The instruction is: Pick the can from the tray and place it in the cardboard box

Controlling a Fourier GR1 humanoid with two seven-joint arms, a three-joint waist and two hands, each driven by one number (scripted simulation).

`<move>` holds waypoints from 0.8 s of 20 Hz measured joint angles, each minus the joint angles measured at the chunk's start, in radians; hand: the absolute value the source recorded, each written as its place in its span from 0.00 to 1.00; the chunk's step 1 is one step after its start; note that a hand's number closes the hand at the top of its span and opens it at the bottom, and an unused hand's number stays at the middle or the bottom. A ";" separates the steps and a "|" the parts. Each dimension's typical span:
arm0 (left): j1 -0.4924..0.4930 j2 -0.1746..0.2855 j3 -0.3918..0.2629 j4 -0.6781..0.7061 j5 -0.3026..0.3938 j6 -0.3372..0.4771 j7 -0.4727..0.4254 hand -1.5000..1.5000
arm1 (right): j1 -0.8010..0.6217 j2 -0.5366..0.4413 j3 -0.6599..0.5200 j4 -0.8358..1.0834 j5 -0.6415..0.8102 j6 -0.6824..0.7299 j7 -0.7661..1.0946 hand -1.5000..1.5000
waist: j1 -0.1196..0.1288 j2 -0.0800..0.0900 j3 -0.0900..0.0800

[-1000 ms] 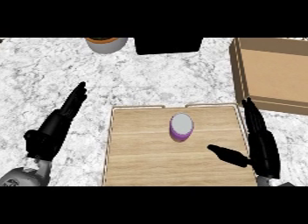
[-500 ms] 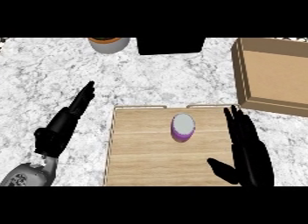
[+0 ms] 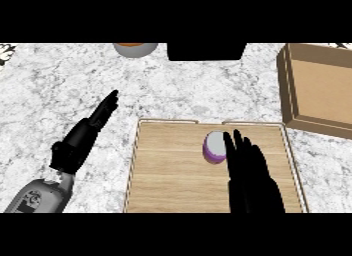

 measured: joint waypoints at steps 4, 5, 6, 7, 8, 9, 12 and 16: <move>-0.032 -0.024 -0.002 0.016 -0.006 -0.010 0.013 0.50 | -0.063 0.074 0.024 -0.009 0.008 0.045 0.065 0.00 | 0.014 0.004 0.003; -0.028 -0.025 -0.002 0.013 -0.011 -0.011 0.011 0.50 | -0.086 0.085 0.012 0.012 0.001 0.046 0.069 0.00 | 0.018 0.004 0.003; -0.023 -0.028 -0.007 -0.001 -0.016 -0.009 0.018 0.50 | -0.110 0.092 -0.002 0.024 -0.008 0.050 0.074 0.00 | 0.022 0.005 0.004; -0.024 -0.039 -0.016 0.001 -0.026 -0.004 0.018 0.50 | -0.127 0.099 -0.018 0.039 -0.020 0.055 0.077 0.00 | 0.023 0.006 0.004; -0.018 -0.042 -0.017 0.004 -0.030 -0.005 0.009 0.50 | -0.129 0.104 -0.024 0.046 -0.017 0.061 0.076 0.00 | 0.023 0.006 0.004; -0.028 -0.050 -0.012 0.017 -0.030 -0.006 0.007 0.50 | -0.136 0.108 -0.035 0.067 -0.025 0.063 0.072 0.00 | 0.023 0.007 0.004; -0.037 -0.055 -0.003 0.021 -0.026 -0.016 0.016 0.50 | -0.153 0.115 -0.061 0.125 -0.039 0.066 0.066 0.00 | 0.024 0.007 0.005; -0.035 -0.057 0.012 0.033 -0.029 -0.030 0.001 0.50 | -0.169 0.120 -0.081 0.183 -0.057 0.062 0.067 0.00 | 0.025 0.008 0.005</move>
